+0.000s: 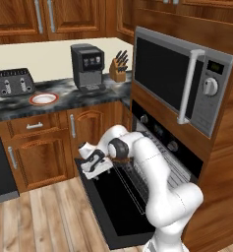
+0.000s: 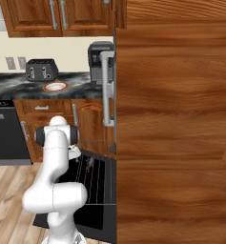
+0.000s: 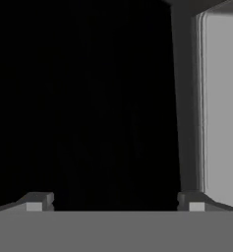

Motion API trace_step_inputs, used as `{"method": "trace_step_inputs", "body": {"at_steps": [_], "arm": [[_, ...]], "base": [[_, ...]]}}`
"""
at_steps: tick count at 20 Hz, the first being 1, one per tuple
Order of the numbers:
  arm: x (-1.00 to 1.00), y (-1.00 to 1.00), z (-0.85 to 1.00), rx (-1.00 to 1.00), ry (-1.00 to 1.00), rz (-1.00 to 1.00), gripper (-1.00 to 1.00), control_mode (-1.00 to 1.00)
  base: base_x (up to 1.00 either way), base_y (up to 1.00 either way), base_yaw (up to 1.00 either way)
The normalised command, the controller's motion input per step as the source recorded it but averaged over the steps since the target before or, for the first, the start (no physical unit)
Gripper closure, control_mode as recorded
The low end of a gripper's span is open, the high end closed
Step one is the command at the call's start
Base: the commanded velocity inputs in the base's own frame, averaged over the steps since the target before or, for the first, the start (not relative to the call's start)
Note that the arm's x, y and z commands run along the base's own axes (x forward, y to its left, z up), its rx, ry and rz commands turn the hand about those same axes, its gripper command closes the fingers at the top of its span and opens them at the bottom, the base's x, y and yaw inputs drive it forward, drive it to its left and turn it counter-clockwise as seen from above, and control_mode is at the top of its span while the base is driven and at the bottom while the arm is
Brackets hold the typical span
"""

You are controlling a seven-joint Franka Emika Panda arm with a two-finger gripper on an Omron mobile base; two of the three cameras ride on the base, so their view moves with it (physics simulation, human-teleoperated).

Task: Place the fish on the rack of the oven, and slide the rack back inside. Close the oven door.

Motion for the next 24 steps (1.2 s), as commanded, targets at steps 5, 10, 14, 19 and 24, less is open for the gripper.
{"method": "trace_step_inputs", "body": {"at_steps": [5, 10, 14, 19, 24], "arm": [[0.04, -1.00, -0.36, 0.00, 0.09, 0.00, -1.00, -1.00], [0.04, -1.00, -0.31, 0.00, 0.11, 0.00, -1.00, -1.00], [0.03, -1.00, -0.30, 0.00, 0.10, 0.00, -1.00, -1.00], [0.03, -1.00, -0.28, 0.00, 0.10, 0.00, -1.00, -1.00], [0.09, -0.84, -0.16, 0.00, 0.10, 0.00, -1.00, -1.00]], "base": [[0.00, 0.00, 0.00], [0.00, 0.00, 0.00], [0.00, 0.00, 0.00], [0.00, 0.00, 0.00], [0.00, 0.00, 0.00]]}}
